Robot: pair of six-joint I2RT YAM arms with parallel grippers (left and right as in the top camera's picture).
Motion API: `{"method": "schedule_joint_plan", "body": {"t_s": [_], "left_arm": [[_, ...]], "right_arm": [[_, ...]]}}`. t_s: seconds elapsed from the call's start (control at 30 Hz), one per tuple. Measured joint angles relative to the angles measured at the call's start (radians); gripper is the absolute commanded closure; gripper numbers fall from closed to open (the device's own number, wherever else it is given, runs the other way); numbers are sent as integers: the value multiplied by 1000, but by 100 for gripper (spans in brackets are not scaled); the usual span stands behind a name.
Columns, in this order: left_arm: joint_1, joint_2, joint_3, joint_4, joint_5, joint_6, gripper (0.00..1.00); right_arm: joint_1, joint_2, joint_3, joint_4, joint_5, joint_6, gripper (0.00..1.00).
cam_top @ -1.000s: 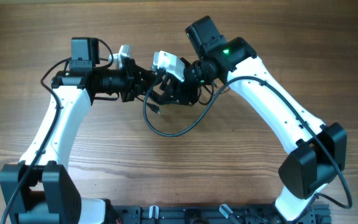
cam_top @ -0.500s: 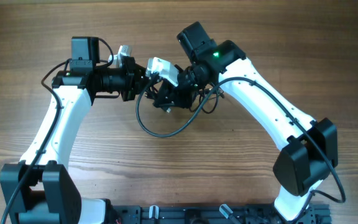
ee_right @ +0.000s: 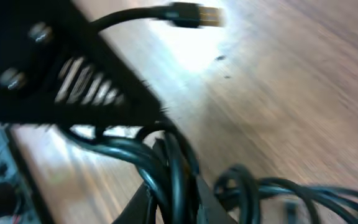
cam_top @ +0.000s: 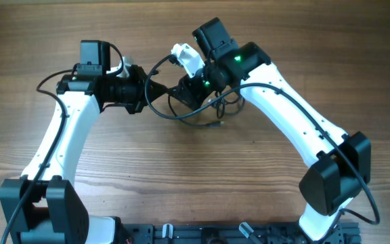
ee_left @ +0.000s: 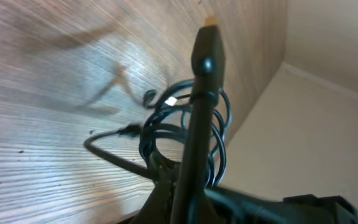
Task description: Untangle cables
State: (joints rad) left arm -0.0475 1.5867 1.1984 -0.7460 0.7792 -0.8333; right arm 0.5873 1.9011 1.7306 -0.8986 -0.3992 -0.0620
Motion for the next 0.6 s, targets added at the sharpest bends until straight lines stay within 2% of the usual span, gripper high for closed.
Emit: {"method": "schedule_joint_plan", "body": {"t_s": [0.3,0.37,0.43,0.47,0.53,0.6], "left_arm": [[-37,1,23,-9,-74,11,96],[-46,-2,14,-63,-34,31,96],[-71,-2,14,-50,2,42,96],[-83,-2,14,-50,17,47,96],[-84,-2,14,-51,31,55,96],[-84,-2,13,-62,30,60,96]], "right_arm": [[87,-5,0,80,373,211,96],[82,-5,0,166,610,296,95],[79,-5,0,171,689,339,91],[87,-5,0,171,736,373,78],[98,-5,0,174,785,421,46],[95,-5,0,175,801,427,34]]}}
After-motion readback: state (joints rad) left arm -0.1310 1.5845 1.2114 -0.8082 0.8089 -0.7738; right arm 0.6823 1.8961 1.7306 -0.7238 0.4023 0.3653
